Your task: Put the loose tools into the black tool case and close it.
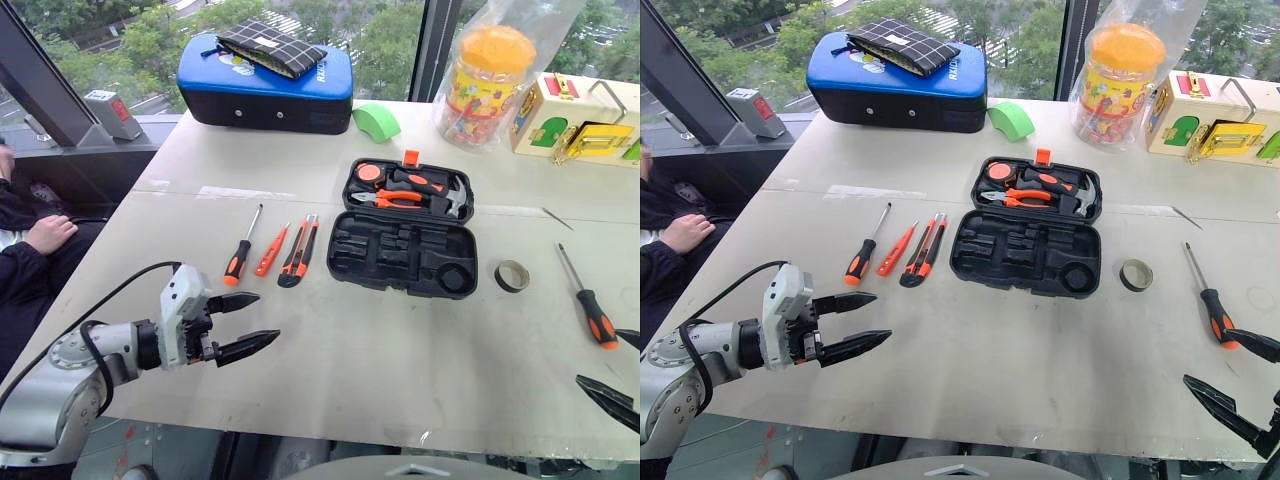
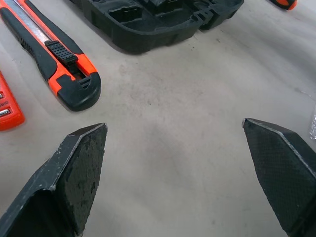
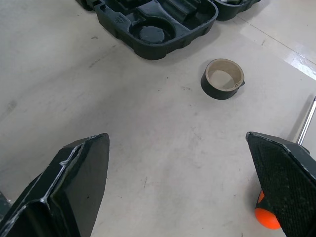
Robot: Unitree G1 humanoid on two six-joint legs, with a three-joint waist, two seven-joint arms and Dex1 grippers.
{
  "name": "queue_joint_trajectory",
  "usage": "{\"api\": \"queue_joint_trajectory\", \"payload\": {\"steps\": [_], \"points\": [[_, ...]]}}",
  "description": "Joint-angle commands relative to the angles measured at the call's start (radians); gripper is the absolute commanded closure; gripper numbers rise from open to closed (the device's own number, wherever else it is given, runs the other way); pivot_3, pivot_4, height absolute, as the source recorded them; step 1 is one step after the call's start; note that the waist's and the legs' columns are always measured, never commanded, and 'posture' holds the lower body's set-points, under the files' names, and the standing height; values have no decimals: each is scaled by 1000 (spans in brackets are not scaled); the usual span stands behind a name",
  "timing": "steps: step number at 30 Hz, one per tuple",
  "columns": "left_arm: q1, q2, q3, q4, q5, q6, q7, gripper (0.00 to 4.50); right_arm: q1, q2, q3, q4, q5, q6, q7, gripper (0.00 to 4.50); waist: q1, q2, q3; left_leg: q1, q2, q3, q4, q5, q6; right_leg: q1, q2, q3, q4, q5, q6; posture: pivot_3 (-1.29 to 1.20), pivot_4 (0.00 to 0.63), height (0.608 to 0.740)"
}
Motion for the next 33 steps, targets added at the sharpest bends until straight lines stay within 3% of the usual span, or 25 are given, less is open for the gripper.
{"api": "queue_joint_trajectory", "payload": {"steps": [1,8,11,14,19,23,31,33], "points": [[-34,-24,28,-26,-37,14,58,31,-49,-22,9,-69,47,37,-61,0,0,0,0,0,0,0,0,0,0,0,0,0,0,0,0,0,150,740],[-104,-153,74,-93,-101,109,321,31,-182,-68,104,-124,104,108,-133,0,2,-3,-2,0,0,-1,2,0,0,1,0,-1,1,1,1,0,150,740],[-179,-217,92,-66,-23,153,562,31,-221,-84,141,-145,130,100,-113,0,4,-2,-1,-2,-1,-4,2,0,0,1,1,-3,0,1,1,0,150,740],[-269,-220,85,-41,61,316,782,31,-262,-102,189,-181,153,87,-91,0,0,-3,-2,-1,-1,-6,3,0,0,1,2,-4,2,1,1,0,150,740],[-379,-193,40,33,90,453,840,31,-351,-116,283,-176,141,71,-102,0,-5,-4,-2,0,-1,-4,5,0,0,1,8,-3,6,1,1,0,150,740],[-455,-181,-89,154,172,465,837,31,-367,-104,332,-153,96,35,-94,0,2,-5,-2,0,-2,-5,6,0,0,1,8,-3,6,1,1,0,150,740],[-463,-167,-106,237,214,397,752,3551,-339,-84,352,-176,73,10,-119,0,-1,-5,-3,1,-2,-5,7,0,0,0,7,-2,10,1,1,0,150,740],[-468,-159,-82,253,207,353,709,3651,-336,-73,354,-182,69,8,-137,0,-1,-5,-3,1,-2,-4,7,0,0,0,6,-1,10,1,1,0,150,740]]}}
